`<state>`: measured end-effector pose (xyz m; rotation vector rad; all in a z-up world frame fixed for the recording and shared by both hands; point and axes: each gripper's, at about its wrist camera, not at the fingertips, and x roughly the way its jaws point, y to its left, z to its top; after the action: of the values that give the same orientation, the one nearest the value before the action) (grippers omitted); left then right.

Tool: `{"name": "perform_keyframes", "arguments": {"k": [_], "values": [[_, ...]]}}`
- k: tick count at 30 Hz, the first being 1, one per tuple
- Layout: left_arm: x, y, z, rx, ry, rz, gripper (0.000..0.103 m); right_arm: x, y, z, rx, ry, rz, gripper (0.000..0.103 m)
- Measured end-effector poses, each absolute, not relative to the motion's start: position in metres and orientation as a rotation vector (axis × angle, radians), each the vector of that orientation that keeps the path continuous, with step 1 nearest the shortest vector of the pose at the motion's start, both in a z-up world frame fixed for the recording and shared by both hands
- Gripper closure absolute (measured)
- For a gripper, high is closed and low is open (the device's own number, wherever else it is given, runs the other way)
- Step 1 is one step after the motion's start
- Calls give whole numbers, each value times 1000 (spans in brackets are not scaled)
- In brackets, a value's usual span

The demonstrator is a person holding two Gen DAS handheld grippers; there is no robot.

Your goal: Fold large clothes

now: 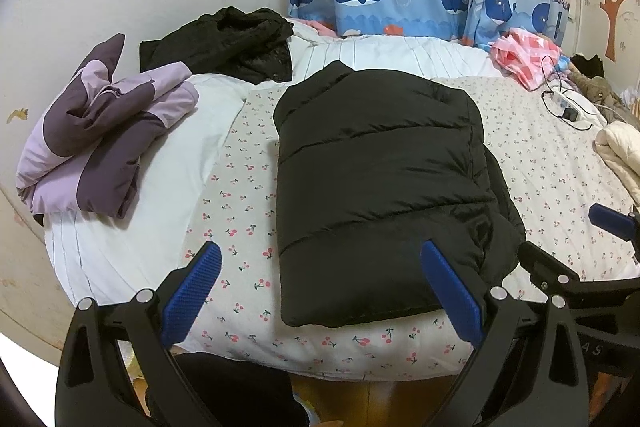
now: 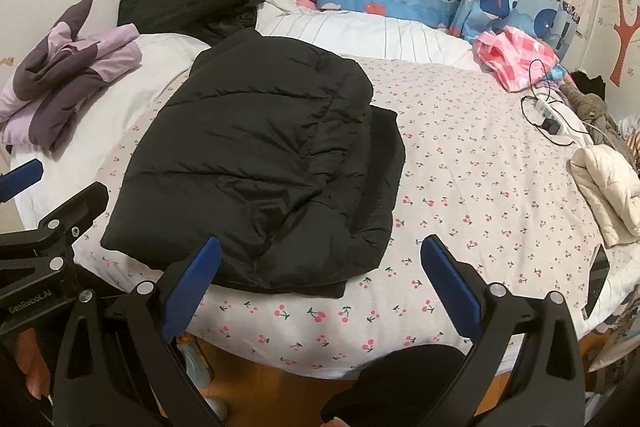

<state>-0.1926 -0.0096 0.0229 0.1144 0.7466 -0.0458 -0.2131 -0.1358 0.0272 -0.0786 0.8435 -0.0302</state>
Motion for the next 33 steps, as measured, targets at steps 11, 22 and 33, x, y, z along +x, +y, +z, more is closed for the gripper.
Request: {"name": "perform_keyframes", "arguments": {"k": [11, 22, 33], "values": [[-193, -19, 22, 135, 749, -47, 7, -217, -143, 30, -103, 813, -74, 6], [-192, -23, 22, 149, 751, -33, 7, -225, -143, 38, -172, 749, -129, 6], [-193, -28, 22, 167, 751, -28, 7, -233, -149, 46, -195, 707, -169, 6]]}}
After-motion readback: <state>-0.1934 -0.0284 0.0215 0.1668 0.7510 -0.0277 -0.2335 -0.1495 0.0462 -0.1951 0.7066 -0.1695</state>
